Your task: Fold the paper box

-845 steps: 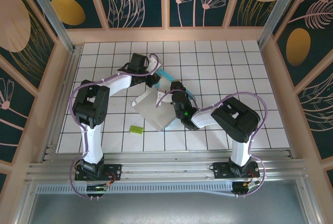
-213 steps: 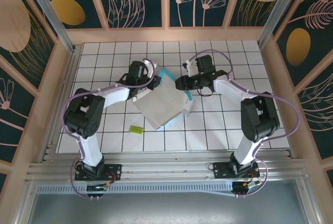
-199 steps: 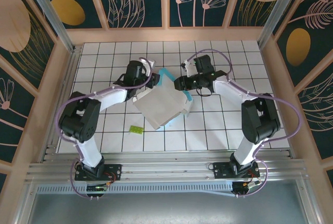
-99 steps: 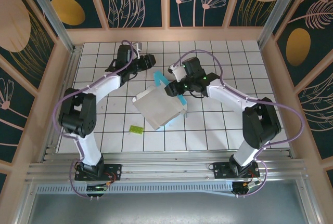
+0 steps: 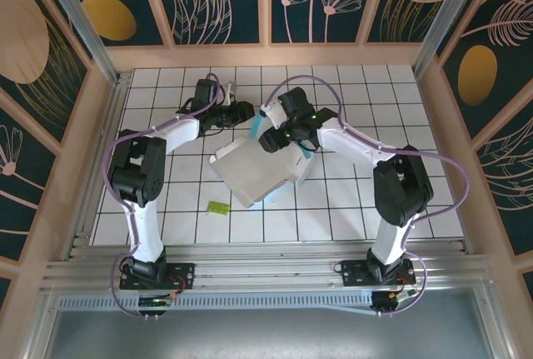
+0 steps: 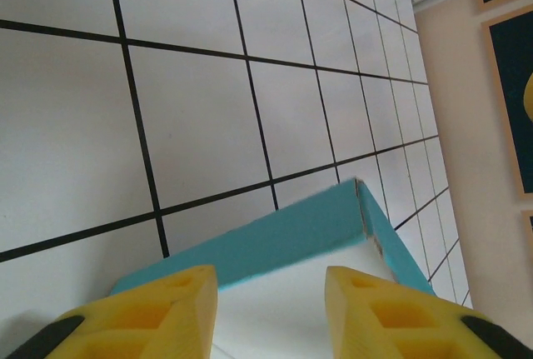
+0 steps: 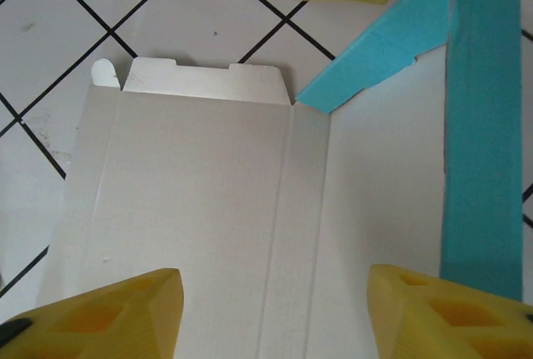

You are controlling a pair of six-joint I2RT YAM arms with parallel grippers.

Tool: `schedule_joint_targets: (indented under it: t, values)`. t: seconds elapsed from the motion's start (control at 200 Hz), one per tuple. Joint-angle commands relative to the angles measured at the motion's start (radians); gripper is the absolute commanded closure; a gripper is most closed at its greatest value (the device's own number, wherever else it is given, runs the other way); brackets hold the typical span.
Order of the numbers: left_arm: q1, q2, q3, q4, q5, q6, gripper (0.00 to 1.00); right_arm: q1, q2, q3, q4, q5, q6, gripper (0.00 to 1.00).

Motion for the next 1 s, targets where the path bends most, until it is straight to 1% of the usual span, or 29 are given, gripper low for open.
schedule_joint_targets:
  t: [0.0, 0.075, 0.185, 0.22, 0.25, 0.295, 0.325, 0.35, 0.39, 0.44, 0.526, 0.621, 0.691, 0.756, 0.891, 0.996]
  values:
    - [0.0, -0.041, -0.019, -0.005, 0.0, 0.024, 0.59, 0.011, -0.037, 0.059, -0.03, 0.018, 0.032, 0.33]
    - [0.003, -0.084, -0.049, 0.002, -0.038, 0.035, 0.56, 0.01, -0.091, 0.046, -0.006, 0.013, 0.062, 0.28]
    - [0.007, -0.16, -0.09, 0.001, -0.094, 0.058, 0.52, 0.0, -0.162, 0.001, 0.028, 0.048, 0.071, 0.17]
    - [0.007, -0.187, -0.105, 0.001, -0.107, 0.067, 0.51, -0.016, -0.173, -0.01, 0.026, 0.029, 0.062, 0.14]
    - [0.008, -0.209, -0.117, 0.001, -0.114, 0.073, 0.5, -0.038, -0.174, -0.012, 0.012, -0.017, 0.057, 0.12]
    - [0.009, -0.246, -0.137, -0.001, -0.127, 0.076, 0.48, -0.075, -0.152, 0.013, -0.032, -0.094, 0.058, 0.08]
    - [0.009, -0.269, -0.15, -0.002, -0.134, 0.077, 0.48, -0.078, -0.125, 0.044, -0.074, -0.133, 0.064, 0.03]
    - [0.008, -0.281, -0.161, -0.003, -0.137, 0.078, 0.48, -0.114, -0.095, 0.068, -0.116, -0.17, 0.066, 0.01]
    - [0.008, -0.324, -0.177, -0.004, -0.14, 0.075, 0.47, -0.133, -0.05, 0.114, -0.18, -0.214, 0.067, 0.01]
    - [0.008, -0.353, -0.198, -0.007, -0.139, 0.073, 0.47, -0.139, -0.004, 0.165, -0.236, -0.23, 0.066, 0.01]
    - [0.009, -0.392, -0.228, -0.017, -0.139, 0.068, 0.46, -0.14, 0.039, 0.194, -0.257, -0.246, 0.064, 0.01]
    - [0.009, -0.423, -0.252, -0.026, -0.135, 0.065, 0.44, -0.142, 0.078, 0.21, -0.258, -0.28, 0.067, 0.05]
    - [0.008, -0.439, -0.26, -0.038, -0.126, 0.07, 0.43, -0.143, 0.109, 0.217, -0.259, -0.281, 0.07, 0.11]
    - [0.008, -0.45, -0.267, -0.052, -0.123, 0.074, 0.42, -0.142, 0.136, 0.229, -0.26, -0.275, 0.071, 0.19]
    - [0.008, -0.479, -0.286, -0.077, -0.129, 0.093, 0.4, -0.142, 0.161, 0.235, -0.252, -0.272, 0.056, 0.38]
    - [0.008, -0.499, -0.3, -0.092, -0.146, 0.11, 0.39, -0.143, 0.159, 0.233, -0.246, -0.263, 0.028, 0.48]
